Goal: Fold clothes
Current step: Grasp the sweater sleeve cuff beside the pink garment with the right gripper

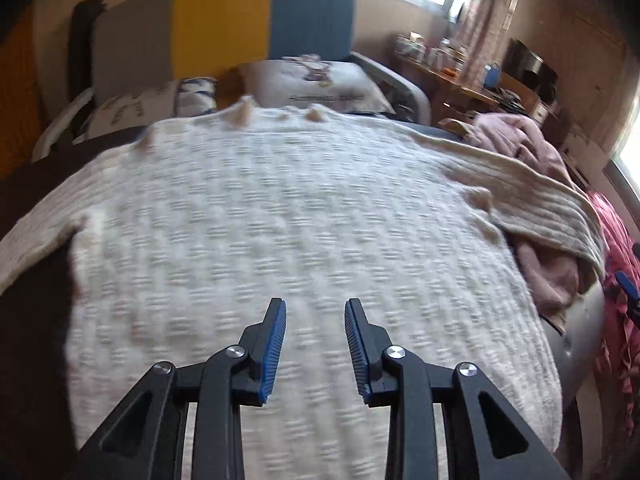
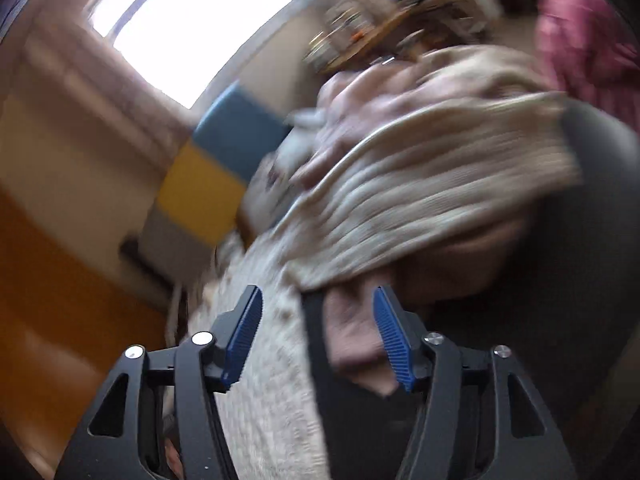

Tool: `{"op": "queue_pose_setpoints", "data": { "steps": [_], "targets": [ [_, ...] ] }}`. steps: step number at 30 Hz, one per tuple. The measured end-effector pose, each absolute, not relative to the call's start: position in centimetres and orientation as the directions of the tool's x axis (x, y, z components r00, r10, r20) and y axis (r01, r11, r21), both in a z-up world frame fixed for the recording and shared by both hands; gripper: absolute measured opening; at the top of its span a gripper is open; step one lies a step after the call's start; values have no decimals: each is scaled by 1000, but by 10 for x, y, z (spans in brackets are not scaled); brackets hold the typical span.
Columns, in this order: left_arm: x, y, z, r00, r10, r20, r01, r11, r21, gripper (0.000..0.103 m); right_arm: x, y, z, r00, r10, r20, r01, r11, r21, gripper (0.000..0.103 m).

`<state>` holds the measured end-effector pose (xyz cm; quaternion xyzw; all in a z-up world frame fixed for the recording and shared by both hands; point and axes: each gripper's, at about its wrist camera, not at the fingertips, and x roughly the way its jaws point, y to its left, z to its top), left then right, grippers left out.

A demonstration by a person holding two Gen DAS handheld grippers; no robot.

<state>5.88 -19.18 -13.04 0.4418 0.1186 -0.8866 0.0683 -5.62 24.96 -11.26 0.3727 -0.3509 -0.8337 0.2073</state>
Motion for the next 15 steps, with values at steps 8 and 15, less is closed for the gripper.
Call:
{"op": "queue_pose_setpoints", "data": {
  "steps": [8,15],
  "targets": [
    [42,-106,-129,-562,107,-820,17,-990,-141,30,-59,362,-175,-770,-554,-316,-148,-327,933,76],
    [44,-81,-134,-524,118,-844,-52,-993,-107,30,-87,380,-211,-812,-537,-228,-172,-152,973,76]
  ]
}}
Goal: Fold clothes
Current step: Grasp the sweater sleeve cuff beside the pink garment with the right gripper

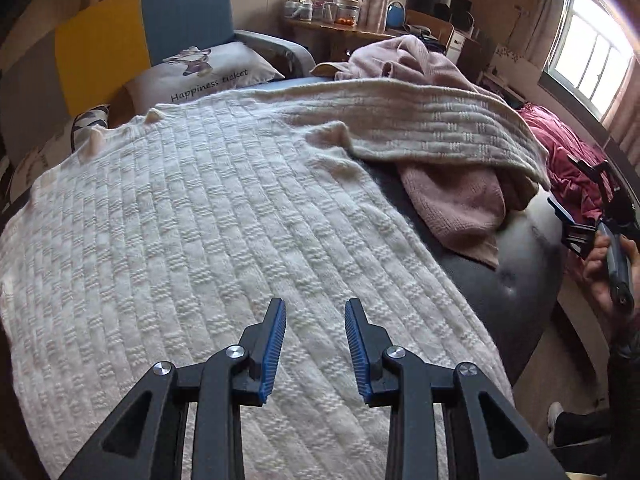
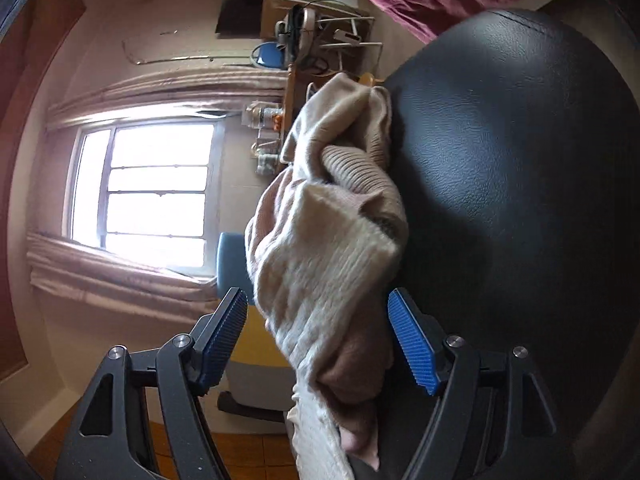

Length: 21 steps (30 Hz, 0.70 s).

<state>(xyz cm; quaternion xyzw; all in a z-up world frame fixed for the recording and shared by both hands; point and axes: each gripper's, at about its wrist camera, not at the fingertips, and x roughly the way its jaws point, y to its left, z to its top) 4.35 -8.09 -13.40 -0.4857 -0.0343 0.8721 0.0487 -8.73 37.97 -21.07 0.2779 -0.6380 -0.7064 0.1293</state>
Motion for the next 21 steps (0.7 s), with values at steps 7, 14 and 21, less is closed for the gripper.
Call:
{"op": "queue_pose_setpoints", "data": {
  "steps": [7,14,21],
  "targets": [
    [44,-80,-140,-501,107,-859,-48,-994,-96,31,-107,379,-216,-826,-516,-227,-164,-166,972,64],
    [44,-76,-141,-499,108,-860,-54,-994,-94,30,-119,374,-205,-794,-483,-368,-221,-335,916,8],
    [41,-92,-128,-538,114,-836,-28,-993,-117,30,-119,355,-122,-818,-492,-299,-29,-484,875,8]
  ]
}}
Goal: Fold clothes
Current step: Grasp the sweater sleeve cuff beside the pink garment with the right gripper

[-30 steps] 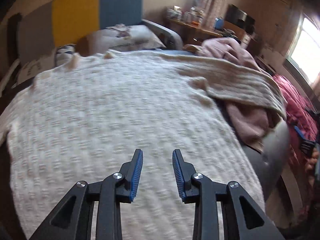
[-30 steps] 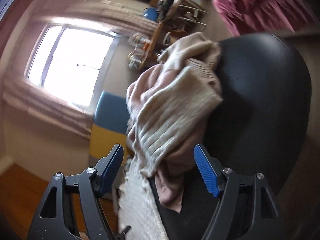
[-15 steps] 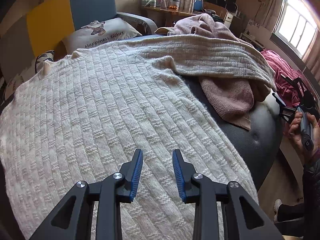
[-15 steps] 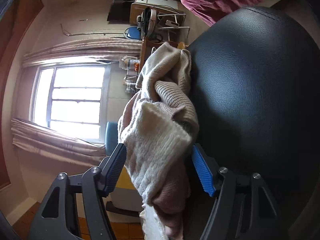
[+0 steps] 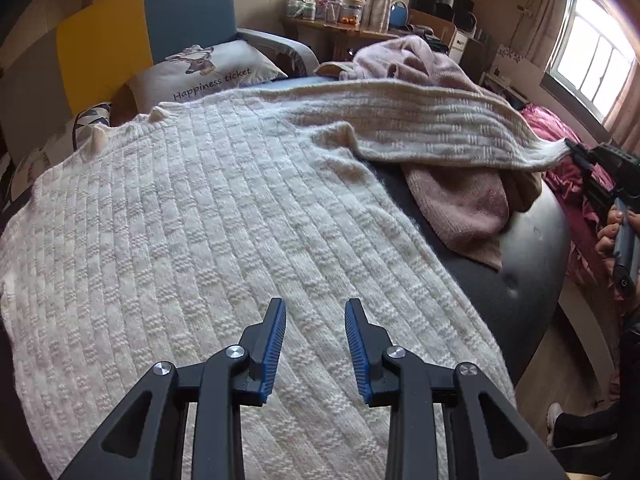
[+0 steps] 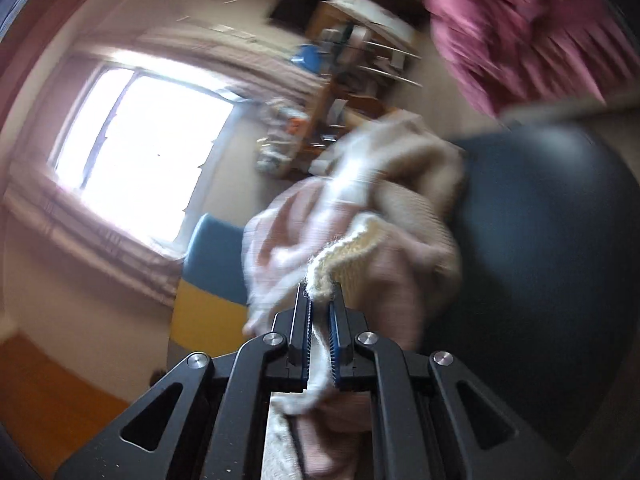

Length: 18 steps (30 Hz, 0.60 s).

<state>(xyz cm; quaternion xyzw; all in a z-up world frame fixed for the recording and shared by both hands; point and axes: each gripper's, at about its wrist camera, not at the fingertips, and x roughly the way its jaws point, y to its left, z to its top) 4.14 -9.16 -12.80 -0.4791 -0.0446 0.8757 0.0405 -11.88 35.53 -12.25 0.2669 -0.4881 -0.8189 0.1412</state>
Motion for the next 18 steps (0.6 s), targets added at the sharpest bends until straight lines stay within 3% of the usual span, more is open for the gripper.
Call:
{"op": "queue_pose_setpoints", "data": {
  "steps": [10,14,18],
  "targets": [
    [49,-164,-110,-608,85,-789,116,-974,-194,31,-158,205,-47,-646,-724,-244,270,-515,813,8],
    [54,-214,-100,-635,57,-771,188,-956,-225,31,-181,112,-51,-541,-795,-276,332,-503,798,8],
    [52,-262,-102,-624,70,-778,231,-935,-270,31,-185,16,-72,-423,-827,-370,384,-533,754,8]
  ]
}}
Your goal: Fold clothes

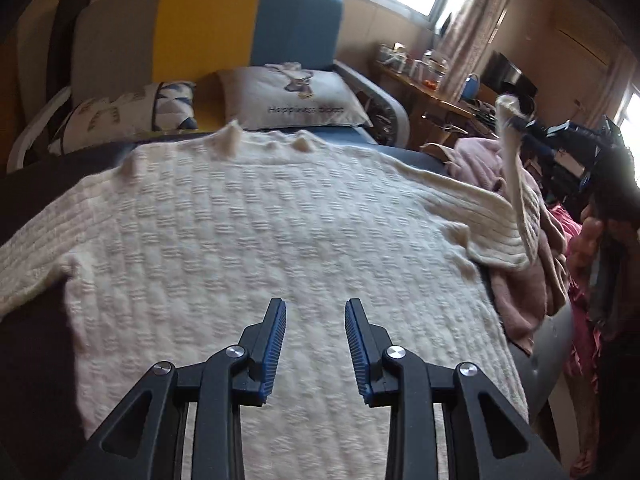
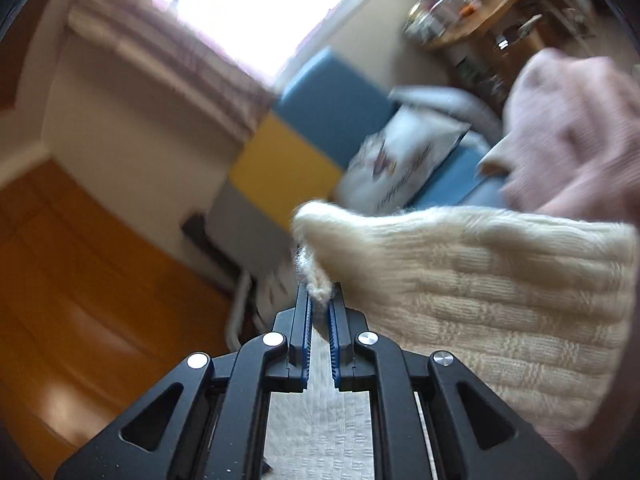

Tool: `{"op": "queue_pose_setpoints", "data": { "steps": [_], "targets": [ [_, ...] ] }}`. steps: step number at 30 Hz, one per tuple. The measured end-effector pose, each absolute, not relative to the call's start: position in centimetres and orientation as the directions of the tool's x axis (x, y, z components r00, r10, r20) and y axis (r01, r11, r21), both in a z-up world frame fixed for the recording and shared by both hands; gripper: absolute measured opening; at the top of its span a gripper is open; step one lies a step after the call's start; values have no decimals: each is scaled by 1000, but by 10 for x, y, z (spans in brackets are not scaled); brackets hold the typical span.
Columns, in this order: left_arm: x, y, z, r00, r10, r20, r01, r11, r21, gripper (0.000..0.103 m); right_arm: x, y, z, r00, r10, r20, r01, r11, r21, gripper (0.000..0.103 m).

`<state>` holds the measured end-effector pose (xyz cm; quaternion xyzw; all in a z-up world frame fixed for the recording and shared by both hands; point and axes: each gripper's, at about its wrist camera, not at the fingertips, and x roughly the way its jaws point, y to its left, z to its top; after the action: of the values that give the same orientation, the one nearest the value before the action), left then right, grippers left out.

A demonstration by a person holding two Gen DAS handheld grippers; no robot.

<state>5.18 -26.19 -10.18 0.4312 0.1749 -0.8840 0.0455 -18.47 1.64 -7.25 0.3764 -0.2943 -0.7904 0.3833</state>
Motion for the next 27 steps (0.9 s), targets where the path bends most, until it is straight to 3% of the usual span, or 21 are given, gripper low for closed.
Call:
{"op": "queue_pose_setpoints", "data": {
  "steps": [8,16,18,20,27],
  "targets": [
    [11,-307,-129,-594,257,-763,266,-832,-487,32,-150,-104,-150,-244,-746,-619,525,-639,562,7],
    [-44,-295,-144,-551,421,-721,207,-768,-606,34,-117,-81,-178,-109,-780,-616,528,-571,629,16],
    [-54,-289,-153,-530,441,-724,224,-751,-621,34,-112,-68,-183,-96,-782,-616,504,-572,647,38],
    [-61,-283,-158,-526,438,-729,226,-754,-616,34,-104,-52,-192,-76,-792,-605,471,-563,679,45],
    [-68,-283,-175,-506,455,-733,288,-712,-641,35,-84,-11,-216,-72,-796,-600,389,-577,718,45]
  ]
}}
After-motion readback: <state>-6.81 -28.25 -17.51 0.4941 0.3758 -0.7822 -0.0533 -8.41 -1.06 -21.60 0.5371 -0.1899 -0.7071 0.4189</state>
